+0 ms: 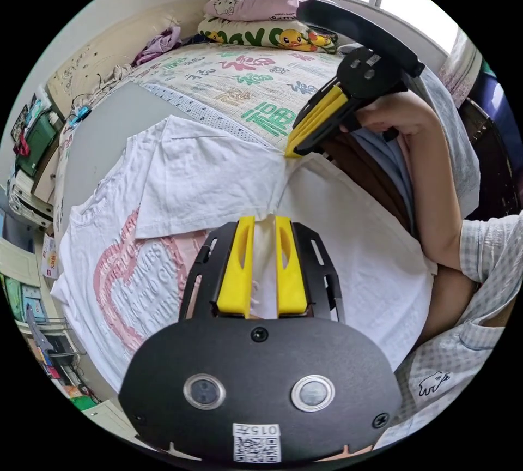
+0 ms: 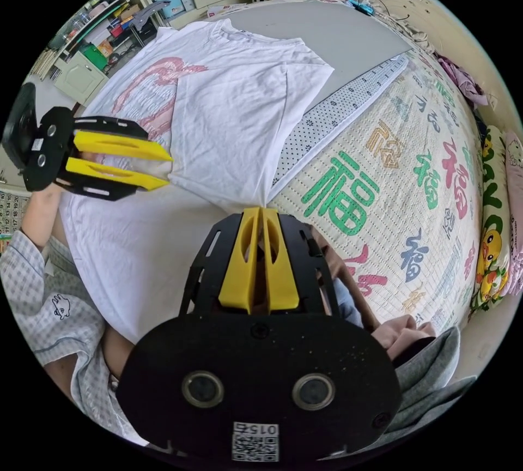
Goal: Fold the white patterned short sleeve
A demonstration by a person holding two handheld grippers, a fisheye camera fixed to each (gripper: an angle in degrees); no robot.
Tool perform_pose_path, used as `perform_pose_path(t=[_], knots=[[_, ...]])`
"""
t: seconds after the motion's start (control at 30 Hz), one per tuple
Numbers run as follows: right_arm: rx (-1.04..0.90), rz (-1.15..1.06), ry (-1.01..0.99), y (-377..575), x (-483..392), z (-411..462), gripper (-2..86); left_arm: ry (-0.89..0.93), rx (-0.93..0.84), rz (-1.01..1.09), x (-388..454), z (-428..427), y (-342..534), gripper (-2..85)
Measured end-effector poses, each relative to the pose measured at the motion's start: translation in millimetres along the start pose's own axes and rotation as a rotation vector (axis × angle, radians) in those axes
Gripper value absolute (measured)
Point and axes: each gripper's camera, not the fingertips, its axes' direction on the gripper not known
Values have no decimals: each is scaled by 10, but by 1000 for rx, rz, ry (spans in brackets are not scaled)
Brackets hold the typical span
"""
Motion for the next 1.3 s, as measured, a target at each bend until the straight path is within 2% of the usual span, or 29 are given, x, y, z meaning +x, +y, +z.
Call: perform_pose_path(t=[0.13, 0.2, 0.33, 0.43, 0.57, 0.67, 0.77, 0.93, 1.03, 1.1, 1.3], knots=[[19, 5, 12, 149, 170, -8, -3, -39, 129, -256, -741, -341, 89, 75], [75, 14, 6, 264, 260, -105, 7, -56, 128, -378, -1092, -369, 114, 80], [282, -129, -116, 602, 299, -406, 48, -53, 153, -553, -1566, -296, 217, 85], [311, -299, -190, 746, 216, -405, 60, -18, 178, -581, -1646, -330, 255, 56], [197, -415, -250, 785, 295, -49, 62, 19, 182, -558, -1675, -433, 208, 8], [119, -407, -236, 789, 432, 246, 32, 7, 163, -528, -1668, -539, 125, -3], [134, -403, -220, 941, 608, 326, -3, 23, 175, -529, -1693, -693, 85, -1], [130, -414, -212, 1192, 877, 490, 6, 85, 146, -528, -1771, -898, 1, 66], [126, -436, -224, 1345, 1034, 614, 29, 37, 124, -525, -1788, -998, -43, 31], [137, -438, -163, 1483, 1153, 722, 8, 41, 124, -520, -1810, -1091, -63, 9], [126, -475, -161, 1821, 1508, 1025, -9, 7, 151, -503, -1841, -1505, -101, -3]])
